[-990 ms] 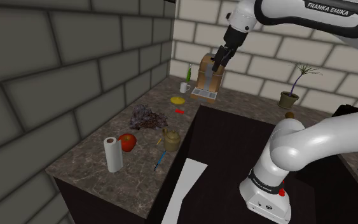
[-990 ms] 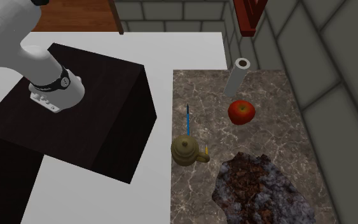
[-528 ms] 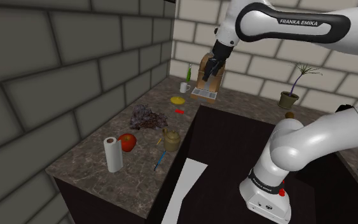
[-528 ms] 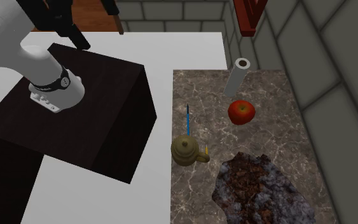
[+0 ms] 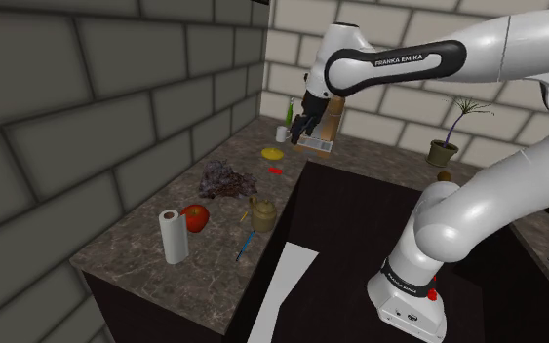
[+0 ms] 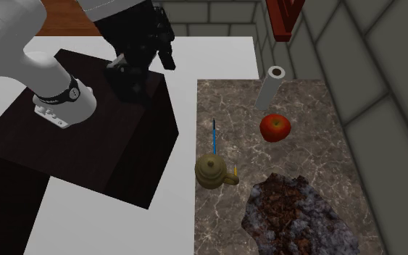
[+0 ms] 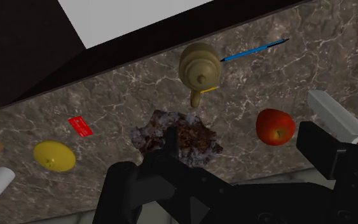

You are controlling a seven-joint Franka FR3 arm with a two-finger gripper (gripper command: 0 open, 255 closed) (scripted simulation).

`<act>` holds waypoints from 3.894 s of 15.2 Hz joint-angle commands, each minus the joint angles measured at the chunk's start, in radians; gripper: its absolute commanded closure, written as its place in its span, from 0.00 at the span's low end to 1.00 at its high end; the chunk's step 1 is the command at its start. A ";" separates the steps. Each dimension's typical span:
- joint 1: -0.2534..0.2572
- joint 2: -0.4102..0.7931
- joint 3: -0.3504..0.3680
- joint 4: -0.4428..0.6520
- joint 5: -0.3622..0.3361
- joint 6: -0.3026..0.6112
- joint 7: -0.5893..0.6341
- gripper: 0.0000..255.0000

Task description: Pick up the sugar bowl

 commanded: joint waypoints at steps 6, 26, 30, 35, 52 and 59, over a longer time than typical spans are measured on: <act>0.016 0.228 -0.042 0.004 0.034 0.194 -0.041 0.00; -0.022 1.004 -0.006 0.349 0.308 0.510 -0.257 0.00; -0.043 1.128 0.017 0.439 0.330 0.529 -0.274 0.00; -0.053 1.186 0.030 0.456 0.342 0.571 -0.284 0.00; -0.048 1.158 0.024 0.447 0.337 0.551 -0.279 1.00; -0.034 1.078 0.005 0.428 0.318 0.490 -0.263 1.00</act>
